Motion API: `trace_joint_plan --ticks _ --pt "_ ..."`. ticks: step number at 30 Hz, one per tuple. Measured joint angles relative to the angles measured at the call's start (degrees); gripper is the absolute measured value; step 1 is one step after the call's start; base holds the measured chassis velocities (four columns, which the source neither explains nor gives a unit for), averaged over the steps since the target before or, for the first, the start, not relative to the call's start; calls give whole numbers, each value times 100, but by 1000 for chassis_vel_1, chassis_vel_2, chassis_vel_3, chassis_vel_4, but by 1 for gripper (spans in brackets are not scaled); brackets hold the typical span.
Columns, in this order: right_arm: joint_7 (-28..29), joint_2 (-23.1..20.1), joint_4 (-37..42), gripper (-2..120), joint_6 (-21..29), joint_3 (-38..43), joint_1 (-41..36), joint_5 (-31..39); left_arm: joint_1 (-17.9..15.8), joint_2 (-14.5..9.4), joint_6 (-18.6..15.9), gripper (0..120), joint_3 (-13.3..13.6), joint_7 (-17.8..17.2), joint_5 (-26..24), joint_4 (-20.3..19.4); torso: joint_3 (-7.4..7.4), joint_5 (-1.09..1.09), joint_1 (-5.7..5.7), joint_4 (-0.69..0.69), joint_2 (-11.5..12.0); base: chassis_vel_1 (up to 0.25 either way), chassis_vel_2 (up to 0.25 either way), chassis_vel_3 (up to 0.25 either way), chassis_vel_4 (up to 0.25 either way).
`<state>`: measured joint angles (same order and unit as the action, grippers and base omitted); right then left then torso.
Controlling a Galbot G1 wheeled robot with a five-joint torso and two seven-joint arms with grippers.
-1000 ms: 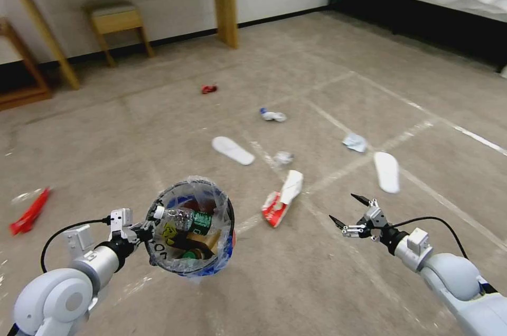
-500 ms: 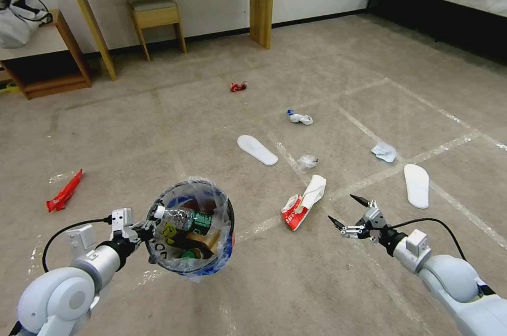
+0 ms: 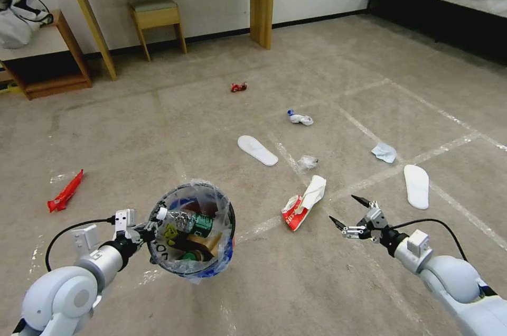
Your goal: Pick up the trash bin and place the garbage on the floor into it.
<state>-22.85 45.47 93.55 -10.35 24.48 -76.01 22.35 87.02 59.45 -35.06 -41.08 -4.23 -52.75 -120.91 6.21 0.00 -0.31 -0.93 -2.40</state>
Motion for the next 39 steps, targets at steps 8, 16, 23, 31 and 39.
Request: trace_joint_plan --ticks 8,16,23,31,39 --pt "-6 52 -27 100 -24 -19 11 -29 -2 18 -25 1 26 138 176 23 1 0 0 0 -2 0 0 0 0" --pt "-83 119 -82 100 -74 54 -43 -111 -16 49 -9 1 87 179 385 116 0 1 0 0 -2 0 0 0 0" --pt "-119 221 -212 100 -133 -37 -54 -249 -41 23 14 1 67 180 343 158 -2 0 0 -2 1 -16 -29 -23 -20" --pt "-18 167 -220 100 -99 -151 104 -136 -69 -12 95 1 54 165 160 185 -3 1 0 -3 3 -59 -71 -66 -71" --pt "80 86 -161 100 -83 -177 103 -34 -71 4 113 1 12 147 105 183 -4 1 0 3 4 -16 -19 -12 -17"
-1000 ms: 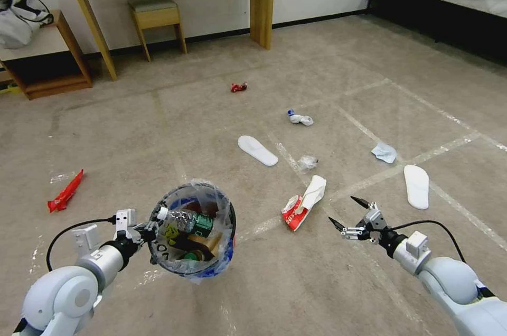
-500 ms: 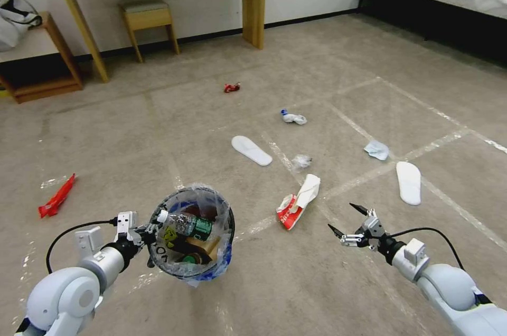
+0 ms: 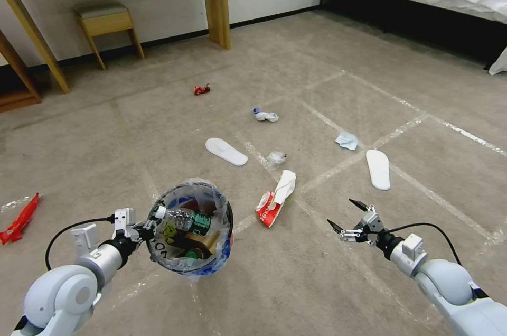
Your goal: Pick up the trash bin and place the garbage on the floor into it.
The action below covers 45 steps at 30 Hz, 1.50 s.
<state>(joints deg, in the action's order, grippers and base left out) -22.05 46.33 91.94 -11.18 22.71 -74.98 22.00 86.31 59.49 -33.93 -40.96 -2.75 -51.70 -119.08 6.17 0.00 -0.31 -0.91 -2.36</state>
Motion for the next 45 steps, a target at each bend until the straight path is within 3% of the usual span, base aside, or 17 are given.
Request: trace_joint_plan --ticks 22,42,45 --pt "-362 -59 22 100 92 40 36 148 -17 19 5 1 -50 -136 -15 -10 -2 -1 2 -2 0 -13 12 12 -13" --pt "-230 -41 47 100 14 6 35 139 4 32 6 1 -32 -172 -1 -67 0 3 -1 -2 2 -226 229 236 -231" --pt "-237 9 32 100 -3 77 -16 125 28 43 6 1 -28 -177 26 -73 2 -5 -4 0 2 -169 154 155 -138"
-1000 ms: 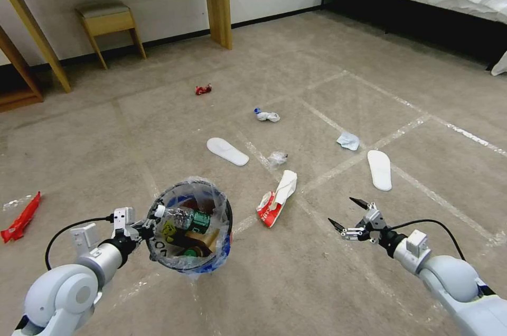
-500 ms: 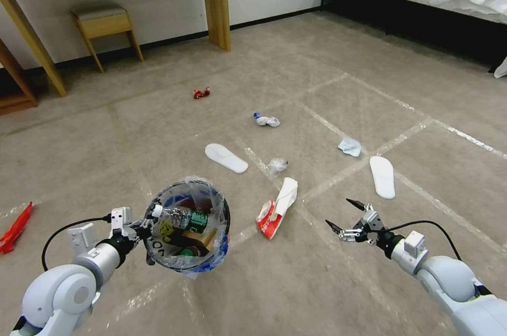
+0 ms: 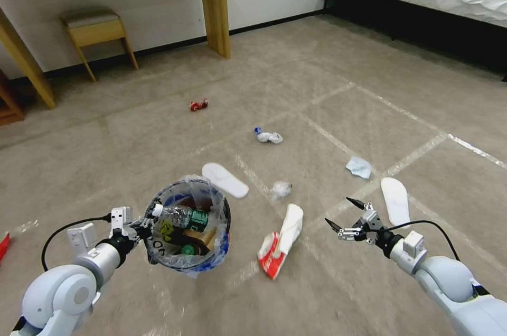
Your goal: Pick up the trash bin and place the garbage on the floor into it.
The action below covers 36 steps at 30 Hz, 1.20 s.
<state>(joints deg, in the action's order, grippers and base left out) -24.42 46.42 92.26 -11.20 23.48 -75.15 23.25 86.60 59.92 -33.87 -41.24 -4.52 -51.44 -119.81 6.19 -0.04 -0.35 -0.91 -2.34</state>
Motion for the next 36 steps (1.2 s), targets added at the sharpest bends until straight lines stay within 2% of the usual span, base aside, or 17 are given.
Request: trace_joint_plan --ticks 2,9,17,19,25,28,30,33,34,35,36 --pt "0 12 -17 100 -14 -6 -33 -43 43 21 0 1 -7 7 36 -17 -2 7 2 -6 0 -55 13 29 -29" --pt "138 -66 13 100 -19 -131 46 -37 70 44 -1 1 -13 -4 60 -70 -5 4 7 -3 -1 30 -27 -23 15" --pt "406 -409 242 100 243 -389 269 296 103 -15 -61 1 -131 -139 99 -94 -3 5 5 -1 -1 19 -4 1 9" --pt "691 -639 424 100 614 -661 418 512 161 -49 -73 1 -190 -144 144 -144 -3 3 5 -2 -1 0 0 0 0" --pt "1032 -956 678 100 1166 -1171 779 936 175 -60 -69 1 -190 -134 213 -171 -3 4 5 -3 -1 0 0 0 0" --pt "1171 -1046 768 100 1414 -1561 1139 1066 158 -43 -51 1 -181 -129 228 -141 -3 6 5 -4 -1 0 0 0 0" --pt "1195 -1135 717 100 1524 -2302 1871 1046 160 -41 -34 1 -210 -112 254 -63 -3 6 4 -2 -1 0 0 0 0" --pt "1207 -1152 660 100 1589 -2666 2166 1047 163 -43 -25 1 -240 -92 256 -42 -3 10 4 -1 -1 0 0 0 0" --pt "1252 -1166 536 100 1767 -3206 2704 1083 135 -66 -20 1 -271 -78 248 5 -1 -3 4 1 -1 0 0 0 0" --pt "1252 -1166 536 100 1767 -3206 2704 1083 135 -66 -20 1 -271 -78 248 5 -1 -3 4 1 -1 0 0 0 0" --pt "1274 -1245 451 100 2057 -3504 3038 1093 30 -127 -14 1 -240 -78 218 89 -2 8 4 2 -2 0 0 0 0"
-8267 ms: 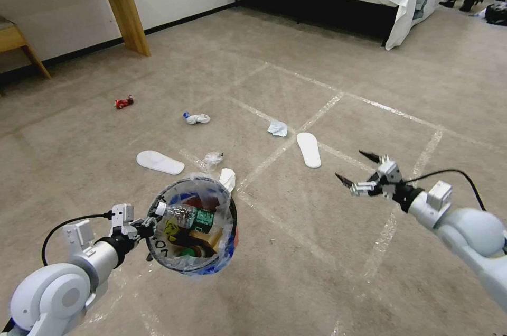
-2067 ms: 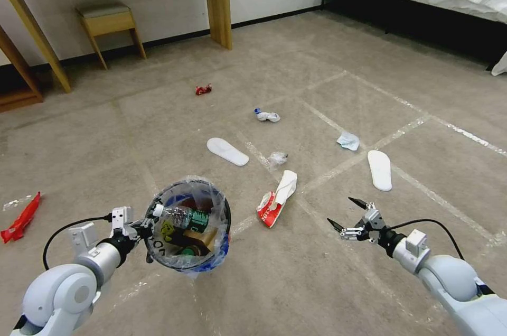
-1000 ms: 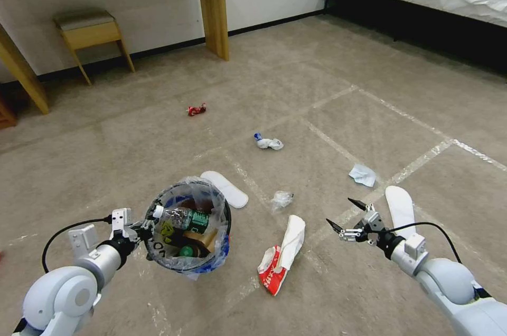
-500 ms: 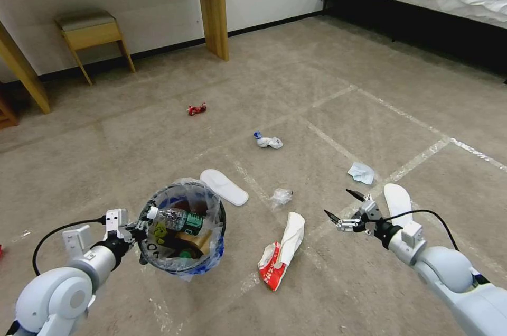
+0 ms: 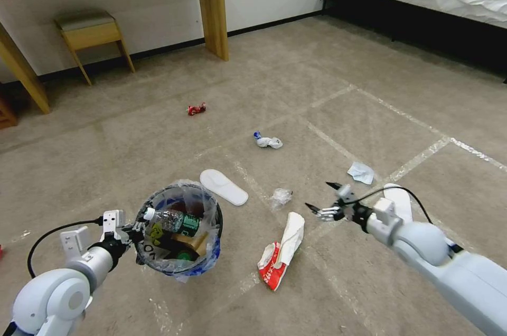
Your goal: Pick up the trash bin and place the garbage on the floor into it.
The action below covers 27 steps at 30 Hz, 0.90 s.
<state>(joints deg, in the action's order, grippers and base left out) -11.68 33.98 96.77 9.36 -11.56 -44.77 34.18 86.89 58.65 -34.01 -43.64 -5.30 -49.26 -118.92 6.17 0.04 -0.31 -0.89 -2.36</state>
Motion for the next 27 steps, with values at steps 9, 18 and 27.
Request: trace_joint_plan --ticks 9,18,27 --pt "-1583 433 -1496 100 -85 -2563 2478 -1426 -82 -82 54 1 -173 117 -102 213 2 -13 -1 -5 1 0 0 0 0" --pt "-4461 2098 -3236 100 -527 -5036 4861 -2552 -115 -122 115 1 -520 177 -287 332 0 -3 0 -3 0 0 0 0 0" --pt "-4923 2299 -3858 100 -826 -5034 4617 -3151 -96 -65 173 1 -600 235 -317 397 0 -6 0 -7 1 0 0 0 0"
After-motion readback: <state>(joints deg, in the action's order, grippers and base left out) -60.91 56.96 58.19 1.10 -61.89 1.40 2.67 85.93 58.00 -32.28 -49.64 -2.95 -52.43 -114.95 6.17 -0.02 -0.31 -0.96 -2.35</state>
